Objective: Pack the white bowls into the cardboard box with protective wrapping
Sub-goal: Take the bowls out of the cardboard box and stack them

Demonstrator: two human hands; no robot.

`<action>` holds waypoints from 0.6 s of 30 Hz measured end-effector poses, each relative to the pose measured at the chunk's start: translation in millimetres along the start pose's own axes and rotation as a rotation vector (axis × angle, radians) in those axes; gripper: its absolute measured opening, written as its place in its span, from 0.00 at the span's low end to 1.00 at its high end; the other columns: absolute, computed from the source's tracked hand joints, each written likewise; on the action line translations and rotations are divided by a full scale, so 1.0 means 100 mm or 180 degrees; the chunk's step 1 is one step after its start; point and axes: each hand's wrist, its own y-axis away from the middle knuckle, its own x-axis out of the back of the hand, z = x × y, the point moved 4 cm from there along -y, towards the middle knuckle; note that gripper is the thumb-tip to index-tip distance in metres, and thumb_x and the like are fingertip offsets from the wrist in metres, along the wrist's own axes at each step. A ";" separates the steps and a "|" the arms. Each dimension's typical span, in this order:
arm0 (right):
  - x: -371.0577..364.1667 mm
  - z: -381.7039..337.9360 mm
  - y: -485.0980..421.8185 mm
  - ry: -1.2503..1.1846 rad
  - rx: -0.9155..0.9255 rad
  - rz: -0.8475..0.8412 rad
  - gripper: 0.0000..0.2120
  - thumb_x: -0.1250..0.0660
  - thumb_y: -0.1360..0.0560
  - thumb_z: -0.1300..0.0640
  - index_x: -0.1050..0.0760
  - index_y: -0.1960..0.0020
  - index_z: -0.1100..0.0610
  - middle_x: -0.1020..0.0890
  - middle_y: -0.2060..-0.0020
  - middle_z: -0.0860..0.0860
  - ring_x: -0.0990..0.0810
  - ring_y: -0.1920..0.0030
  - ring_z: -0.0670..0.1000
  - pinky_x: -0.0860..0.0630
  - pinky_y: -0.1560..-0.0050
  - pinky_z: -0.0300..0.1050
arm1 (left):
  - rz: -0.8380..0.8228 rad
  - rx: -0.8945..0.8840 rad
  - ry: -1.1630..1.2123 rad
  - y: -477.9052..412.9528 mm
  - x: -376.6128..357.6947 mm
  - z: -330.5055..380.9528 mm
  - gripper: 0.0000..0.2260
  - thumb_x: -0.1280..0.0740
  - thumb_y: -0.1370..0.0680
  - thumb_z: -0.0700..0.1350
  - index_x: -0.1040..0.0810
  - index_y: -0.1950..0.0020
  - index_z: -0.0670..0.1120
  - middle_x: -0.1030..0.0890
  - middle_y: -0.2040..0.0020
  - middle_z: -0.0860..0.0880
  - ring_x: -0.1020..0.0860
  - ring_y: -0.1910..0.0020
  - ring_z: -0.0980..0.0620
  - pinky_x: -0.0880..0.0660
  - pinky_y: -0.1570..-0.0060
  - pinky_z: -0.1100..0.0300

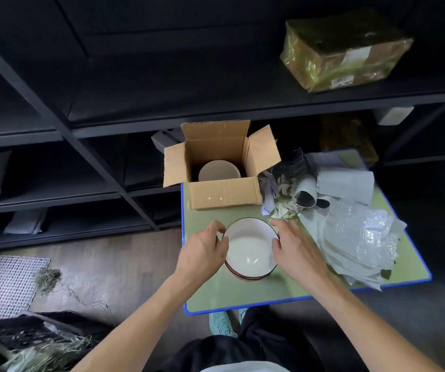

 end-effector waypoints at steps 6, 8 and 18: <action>0.20 -0.09 -0.27 -0.0002 0.0256 0.0213 0.17 0.37 0.22 0.59 0.26 0.34 0.52 0.24 0.45 0.52 0.21 0.47 0.56 0.27 0.53 0.50 | 0.0467 -0.0298 -0.0231 -0.26 0.34 0.10 0.07 0.40 0.20 0.47 0.24 0.46 0.49 0.20 0.66 0.51 0.25 0.67 0.47 0.25 0.63 0.53; 0.28 -0.15 -0.39 -0.0094 0.0378 0.0234 0.15 0.38 0.22 0.60 0.25 0.37 0.51 0.23 0.46 0.51 0.20 0.48 0.55 0.25 0.52 0.50 | 0.0671 -0.0370 -0.0237 -0.35 0.48 0.12 0.08 0.39 0.20 0.47 0.24 0.45 0.48 0.19 0.63 0.52 0.24 0.65 0.48 0.25 0.62 0.53; 0.54 -0.60 -1.03 -0.0215 0.0625 0.0166 0.15 0.40 0.21 0.59 0.24 0.37 0.51 0.22 0.44 0.50 0.22 0.45 0.53 0.26 0.45 0.47 | 0.1155 -0.0290 -0.0371 -0.90 0.92 0.00 0.12 0.38 0.19 0.48 0.23 0.38 0.46 0.23 0.46 0.49 0.27 0.51 0.52 0.29 0.58 0.59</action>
